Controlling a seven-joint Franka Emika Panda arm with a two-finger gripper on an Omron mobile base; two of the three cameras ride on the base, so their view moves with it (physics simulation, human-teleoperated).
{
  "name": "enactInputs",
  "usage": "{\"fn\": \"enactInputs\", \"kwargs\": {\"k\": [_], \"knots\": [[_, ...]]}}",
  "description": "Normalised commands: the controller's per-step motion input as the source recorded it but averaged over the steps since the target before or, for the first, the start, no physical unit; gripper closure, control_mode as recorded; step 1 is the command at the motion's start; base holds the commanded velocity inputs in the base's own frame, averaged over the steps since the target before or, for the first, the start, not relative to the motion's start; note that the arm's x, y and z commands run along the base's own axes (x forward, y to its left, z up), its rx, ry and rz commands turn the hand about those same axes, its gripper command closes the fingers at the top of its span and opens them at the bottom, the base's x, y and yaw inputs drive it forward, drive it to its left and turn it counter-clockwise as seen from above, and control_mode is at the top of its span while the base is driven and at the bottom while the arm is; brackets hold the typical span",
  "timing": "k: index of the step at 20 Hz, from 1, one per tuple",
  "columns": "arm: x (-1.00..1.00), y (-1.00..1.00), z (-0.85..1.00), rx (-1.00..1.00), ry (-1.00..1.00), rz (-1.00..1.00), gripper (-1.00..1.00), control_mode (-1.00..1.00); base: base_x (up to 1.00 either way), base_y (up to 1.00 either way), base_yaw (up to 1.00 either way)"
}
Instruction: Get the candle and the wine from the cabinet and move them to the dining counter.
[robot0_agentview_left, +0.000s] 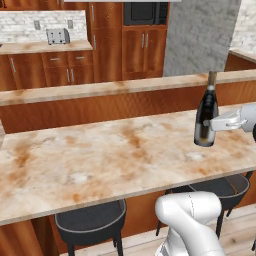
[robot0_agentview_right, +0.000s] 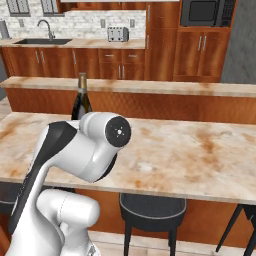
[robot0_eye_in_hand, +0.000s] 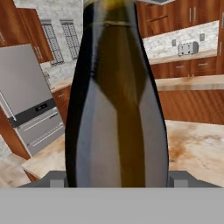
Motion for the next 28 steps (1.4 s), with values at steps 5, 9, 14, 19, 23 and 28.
{"fn": "enactInputs", "kwargs": {"k": [5, 9, 14, 19, 23, 28], "knots": [[0.0, 0.0, 0.0, 0.0, 0.0, 0.0, 1.0, 1.0, 0.0, 0.0, 0.0], [0.0, 0.0, 0.0, 0.0, 0.0, 0.0, 1.0, 1.0, 0.0, 0.0, 0.0], [0.0, 0.0, 0.0, 0.0, 0.0, 0.0, 1.0, -1.0, 0.0, 0.0, 0.0], [0.0, 0.0, 0.0, 0.0, 0.0, 0.0, 1.0, -1.0, 0.0, 0.0, 0.0], [0.0, 0.0, 0.0, 0.0, 0.0, 0.0, 1.0, -1.0, 0.0, 0.0, 0.0], [0.0, 0.0, 0.0, 0.0, 0.0, 0.0, 1.0, -1.0, 0.0, 0.0, 0.0]]}}
